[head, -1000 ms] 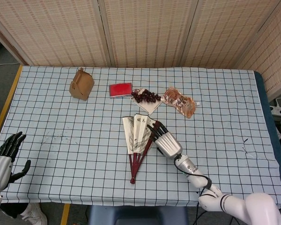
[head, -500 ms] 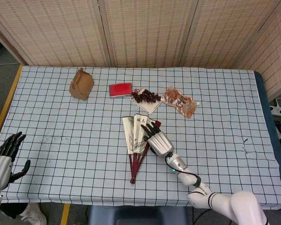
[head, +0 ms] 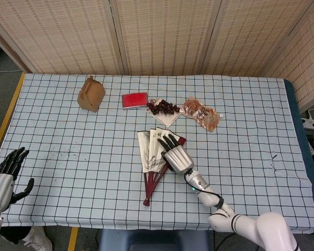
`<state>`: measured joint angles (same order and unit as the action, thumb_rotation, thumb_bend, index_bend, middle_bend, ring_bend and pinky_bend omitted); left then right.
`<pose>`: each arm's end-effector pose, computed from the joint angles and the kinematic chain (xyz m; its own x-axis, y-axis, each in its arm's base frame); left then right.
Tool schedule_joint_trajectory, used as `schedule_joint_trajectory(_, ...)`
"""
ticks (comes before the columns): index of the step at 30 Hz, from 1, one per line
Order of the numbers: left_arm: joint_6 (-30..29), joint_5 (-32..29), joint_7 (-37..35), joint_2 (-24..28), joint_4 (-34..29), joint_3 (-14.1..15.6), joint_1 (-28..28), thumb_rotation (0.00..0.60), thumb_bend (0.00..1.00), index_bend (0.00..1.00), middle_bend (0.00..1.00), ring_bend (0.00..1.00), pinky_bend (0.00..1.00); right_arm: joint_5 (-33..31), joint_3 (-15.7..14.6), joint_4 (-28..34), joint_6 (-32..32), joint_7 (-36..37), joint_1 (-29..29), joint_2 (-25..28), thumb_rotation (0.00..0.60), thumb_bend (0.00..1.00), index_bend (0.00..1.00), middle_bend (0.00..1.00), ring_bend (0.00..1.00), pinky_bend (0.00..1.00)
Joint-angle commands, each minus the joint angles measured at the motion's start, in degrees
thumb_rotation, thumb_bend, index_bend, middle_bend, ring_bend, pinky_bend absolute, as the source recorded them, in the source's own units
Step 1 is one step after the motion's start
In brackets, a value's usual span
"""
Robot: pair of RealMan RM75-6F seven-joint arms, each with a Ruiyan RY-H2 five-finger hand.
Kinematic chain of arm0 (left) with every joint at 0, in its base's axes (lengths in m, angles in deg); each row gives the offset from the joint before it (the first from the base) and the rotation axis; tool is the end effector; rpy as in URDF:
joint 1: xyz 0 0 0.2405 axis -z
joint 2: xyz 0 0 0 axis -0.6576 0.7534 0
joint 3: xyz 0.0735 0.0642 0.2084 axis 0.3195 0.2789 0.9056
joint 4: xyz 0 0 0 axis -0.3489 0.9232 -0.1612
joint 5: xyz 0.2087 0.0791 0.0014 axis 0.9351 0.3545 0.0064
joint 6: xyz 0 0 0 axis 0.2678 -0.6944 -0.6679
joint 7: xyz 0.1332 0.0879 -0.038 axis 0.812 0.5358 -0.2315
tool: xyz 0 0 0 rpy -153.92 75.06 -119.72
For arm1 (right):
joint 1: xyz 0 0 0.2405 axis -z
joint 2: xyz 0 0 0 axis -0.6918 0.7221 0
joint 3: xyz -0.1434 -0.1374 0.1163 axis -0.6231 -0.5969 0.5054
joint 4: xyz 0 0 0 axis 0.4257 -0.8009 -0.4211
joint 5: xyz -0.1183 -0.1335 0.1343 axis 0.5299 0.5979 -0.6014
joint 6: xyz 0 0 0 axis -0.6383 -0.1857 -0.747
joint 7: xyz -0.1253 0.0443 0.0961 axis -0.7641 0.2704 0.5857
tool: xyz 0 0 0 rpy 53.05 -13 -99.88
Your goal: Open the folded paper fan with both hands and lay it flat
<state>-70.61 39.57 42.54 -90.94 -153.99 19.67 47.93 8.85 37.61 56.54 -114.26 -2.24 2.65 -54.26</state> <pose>-0.2821 0.2093 0.1390 0.3174 -0.0694 0.9458 0.9374 -0.1276 -0.3239 -0.1226 -0.3385 -0.1194 0.5345 -0.0649 0.8426 -0.7288 -0.5401 0.4208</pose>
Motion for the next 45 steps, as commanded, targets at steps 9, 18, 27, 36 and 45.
schedule_joint_trajectory(9,1.4,-1.8,-4.2,-1.2,1.2,-0.6,0.5,0.6,0.47,0.27,0.0,0.0,0.19,-5.3,5.2,19.3,-0.7,3.2,0.3,8.2,0.6,0.52,0.71,0.1,0.0,0.0)
schedule_joint_trajectory(18,6.6,-3.2,-12.3,-4.4,4.1,0.1,2.2,0.6,0.5,0.51,0.06,0.0,0.18,-12.1,11.0,29.3,0.5,3.7,-0.9,11.0,0.6,0.52,0.72,0.11,0.0,0.0)
schedule_joint_trajectory(27,10.0,-2.0,-23.8,-12.1,3.0,-0.7,5.9,0.6,0.44,0.28,0.01,0.0,0.17,-17.7,14.6,37.5,-0.2,1.1,-2.2,11.9,0.6,0.52,0.73,0.12,0.0,0.0)
schedule_joint_trajectory(36,17.5,-3.5,-25.3,-13.0,-1.9,1.3,8.4,0.6,0.44,0.16,0.0,0.0,0.16,-20.6,14.9,38.7,-1.2,-0.4,-2.3,11.8,0.6,0.52,0.75,0.13,0.0,0.0)
schedule_joint_trajectory(45,16.2,-7.6,-21.3,-18.5,-3.1,-1.1,8.1,0.6,0.44,0.21,0.0,0.0,0.16,-25.0,20.0,37.9,-3.3,6.6,-3.1,9.1,0.6,0.53,0.75,0.13,0.0,0.0)
